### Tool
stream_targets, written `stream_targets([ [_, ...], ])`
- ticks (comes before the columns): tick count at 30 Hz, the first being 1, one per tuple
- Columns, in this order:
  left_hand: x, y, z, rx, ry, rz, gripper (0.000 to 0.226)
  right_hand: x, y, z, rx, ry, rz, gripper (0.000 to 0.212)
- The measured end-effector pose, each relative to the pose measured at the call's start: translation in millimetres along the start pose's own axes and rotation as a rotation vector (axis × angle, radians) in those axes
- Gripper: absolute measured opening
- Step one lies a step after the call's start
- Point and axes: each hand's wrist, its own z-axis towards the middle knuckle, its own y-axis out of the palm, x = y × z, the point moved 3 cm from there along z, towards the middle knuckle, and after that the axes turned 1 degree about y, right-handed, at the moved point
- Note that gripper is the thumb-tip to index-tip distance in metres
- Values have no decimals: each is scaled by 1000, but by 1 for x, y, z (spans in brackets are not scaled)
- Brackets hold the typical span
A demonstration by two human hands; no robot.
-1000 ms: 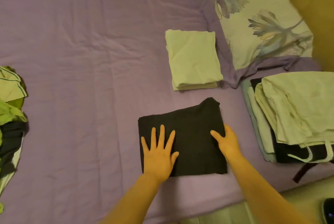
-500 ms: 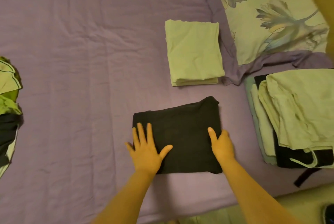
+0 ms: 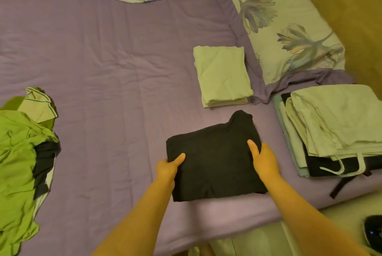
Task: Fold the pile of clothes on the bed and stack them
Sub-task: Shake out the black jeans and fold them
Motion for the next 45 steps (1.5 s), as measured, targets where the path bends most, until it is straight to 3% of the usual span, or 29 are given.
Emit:
stream_targets([
  [8,48,-28,-75,-270,82,-84,37,-54,-79,-68,17,-126,232,28],
  [12,69,-26,-111,-415,99,-65,24,-69,-125,-87,-46,-66,345,16],
  [19,98,15,-163,-565,242,161,35,-56,-206,-102,63,-76,396,39],
  [23,108,55,-185,-590,306,216,48,-28,-243,-93,134,-40,488,39],
  [27,108,105,-200,-630,362,260,43,-2,-277,-70,183,-34,536,39],
  [34,99,213,-218,-678,378,340,63,47,-339,-1,237,-38,457,42],
  [45,96,344,-213,-534,385,357,74,101,-393,124,171,-5,342,43],
])
